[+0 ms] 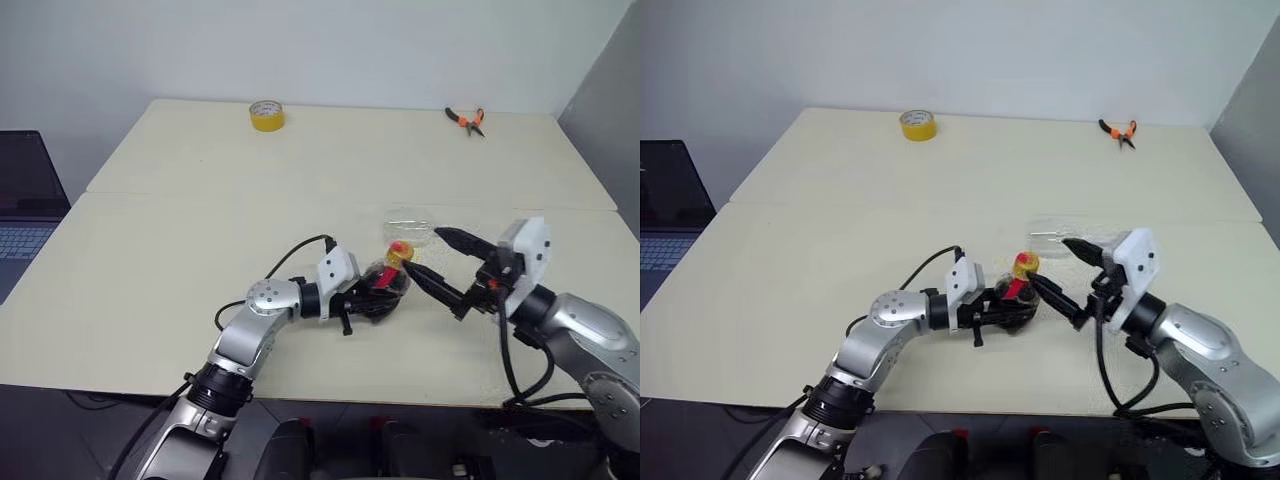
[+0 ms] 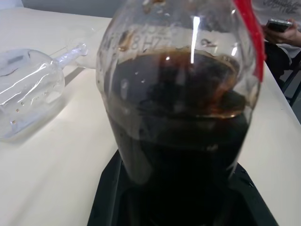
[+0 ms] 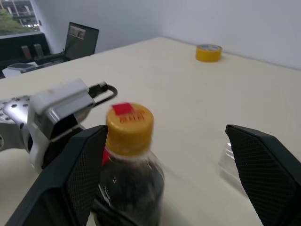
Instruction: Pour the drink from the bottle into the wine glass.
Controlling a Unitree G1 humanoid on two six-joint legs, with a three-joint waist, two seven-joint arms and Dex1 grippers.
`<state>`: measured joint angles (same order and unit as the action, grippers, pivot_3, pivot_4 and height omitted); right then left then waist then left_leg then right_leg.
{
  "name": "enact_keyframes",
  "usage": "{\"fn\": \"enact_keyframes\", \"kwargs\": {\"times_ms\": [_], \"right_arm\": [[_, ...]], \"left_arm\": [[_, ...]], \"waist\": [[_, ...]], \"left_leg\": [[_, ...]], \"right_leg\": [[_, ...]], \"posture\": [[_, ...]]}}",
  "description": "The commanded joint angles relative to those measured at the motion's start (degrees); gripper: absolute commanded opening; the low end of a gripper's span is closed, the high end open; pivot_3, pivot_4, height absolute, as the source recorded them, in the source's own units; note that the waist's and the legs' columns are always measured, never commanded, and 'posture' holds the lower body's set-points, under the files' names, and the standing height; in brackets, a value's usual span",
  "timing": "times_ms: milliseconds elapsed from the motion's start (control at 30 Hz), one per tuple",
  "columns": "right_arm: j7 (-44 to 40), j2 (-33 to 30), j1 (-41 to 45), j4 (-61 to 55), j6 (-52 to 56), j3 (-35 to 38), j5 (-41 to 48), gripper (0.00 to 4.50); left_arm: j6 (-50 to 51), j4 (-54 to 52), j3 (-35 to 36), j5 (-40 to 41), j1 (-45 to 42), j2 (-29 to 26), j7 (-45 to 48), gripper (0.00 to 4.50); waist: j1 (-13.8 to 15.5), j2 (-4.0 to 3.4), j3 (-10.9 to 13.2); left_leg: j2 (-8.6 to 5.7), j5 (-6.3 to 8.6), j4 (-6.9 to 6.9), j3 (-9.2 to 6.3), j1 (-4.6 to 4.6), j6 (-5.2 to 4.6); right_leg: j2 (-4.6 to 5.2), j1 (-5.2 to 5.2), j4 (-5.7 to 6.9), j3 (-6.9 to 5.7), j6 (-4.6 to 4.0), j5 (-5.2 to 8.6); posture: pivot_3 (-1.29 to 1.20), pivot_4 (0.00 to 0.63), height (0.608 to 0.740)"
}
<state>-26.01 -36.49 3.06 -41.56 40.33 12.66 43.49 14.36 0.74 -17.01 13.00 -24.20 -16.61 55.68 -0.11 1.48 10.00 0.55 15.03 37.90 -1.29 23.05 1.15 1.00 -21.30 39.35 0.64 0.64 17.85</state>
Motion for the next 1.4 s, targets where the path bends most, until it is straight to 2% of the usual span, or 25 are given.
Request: {"fn": "enact_keyframes", "kwargs": {"times_ms": [33,133,233,400,667,833,1033,1200,1400], "right_arm": [[-1.97,-1.83,-1.23,-2.04,1.65,3.51,5.55,4.27],[-4.13,-4.46,-2.44,-3.33,3.20,3.91,8.70,4.27],[-1.76,-3.64,1.39,-4.17,3.15,1.30,9.74,4.27],[4.07,0.61,9.75,-2.59,2.39,-4.78,4.33,4.27],[4.57,1.32,12.36,-0.77,0.45,-9.93,-4.25,4.27],[4.81,1.29,11.47,0.47,-0.13,-8.68,-6.81,4.27],[3.77,0.89,8.26,0.14,-0.21,-5.32,-4.86,4.27],[2.16,0.59,4.65,-0.98,0.91,-1.29,0.11,4.27],[-2.12,-3.56,0.08,-2.84,3.23,2.85,6.36,4.27]], "left_arm": [[-1.68,-2.46,0.64,1.18,-0.50,0.43,0.33,0.95],[-1.73,-2.40,0.60,1.20,-0.50,0.43,0.43,0.95],[-1.71,-2.31,0.52,1.16,-0.61,0.48,0.48,0.95],[-1.59,-2.34,0.38,1.14,-0.63,0.52,0.51,0.95],[-1.62,-2.13,0.31,1.08,-0.80,0.70,0.33,0.95],[-1.76,-1.91,0.36,1.02,-0.88,0.77,0.38,0.95],[-1.81,-2.06,0.33,0.99,-0.67,0.68,0.44,0.95],[-1.83,-2.21,0.34,1.04,-0.50,0.51,0.62,0.95],[-1.97,-1.85,0.34,1.18,-0.72,0.31,0.76,0.95]], "waist": [[0.00,0.00,0.00],[-0.07,0.00,0.00],[-0.17,0.00,0.00],[-0.25,0.00,0.00],[-0.03,0.00,0.00],[-0.05,-0.01,0.00],[-0.05,-0.01,0.00],[-0.04,0.00,0.00],[-0.03,-0.01,0.00]], "left_leg": [[0.00,0.00,0.00,0.00,0.00,0.00],[0.02,0.00,-0.01,0.00,-0.01,0.00],[0.03,0.00,-0.01,0.00,-0.02,0.00],[0.04,0.00,-0.01,-0.03,-0.03,0.00],[-0.02,0.00,0.02,-0.01,0.04,0.00],[0.00,0.00,0.00,-0.01,0.02,0.00],[0.00,0.00,0.00,-0.01,0.03,0.00],[0.00,0.00,0.00,-0.01,0.02,0.00],[0.00,0.00,0.00,-0.01,0.02,0.00]], "right_leg": [[0.00,0.00,0.01,0.00,0.00,0.00],[-0.03,0.00,0.01,0.01,0.00,0.00],[-0.05,0.00,0.01,0.01,0.00,0.00],[-0.08,-0.01,0.04,0.01,0.00,0.00],[0.01,-0.02,-0.04,0.00,0.01,0.00],[-0.01,-0.03,-0.02,-0.01,0.01,0.00],[0.00,-0.02,-0.02,0.00,0.01,0.00],[0.00,-0.01,-0.02,0.00,0.01,0.00],[-0.01,-0.01,-0.01,0.00,0.00,0.00]], "posture": [[0.00,0.150,0.740],[0.00,0.150,0.740],[0.00,0.150,0.740],[0.00,0.150,0.740],[0.00,0.150,0.740],[0.00,0.150,0.740],[0.00,0.150,0.740],[0.00,0.150,0.740],[0.00,0.150,0.740]]}}
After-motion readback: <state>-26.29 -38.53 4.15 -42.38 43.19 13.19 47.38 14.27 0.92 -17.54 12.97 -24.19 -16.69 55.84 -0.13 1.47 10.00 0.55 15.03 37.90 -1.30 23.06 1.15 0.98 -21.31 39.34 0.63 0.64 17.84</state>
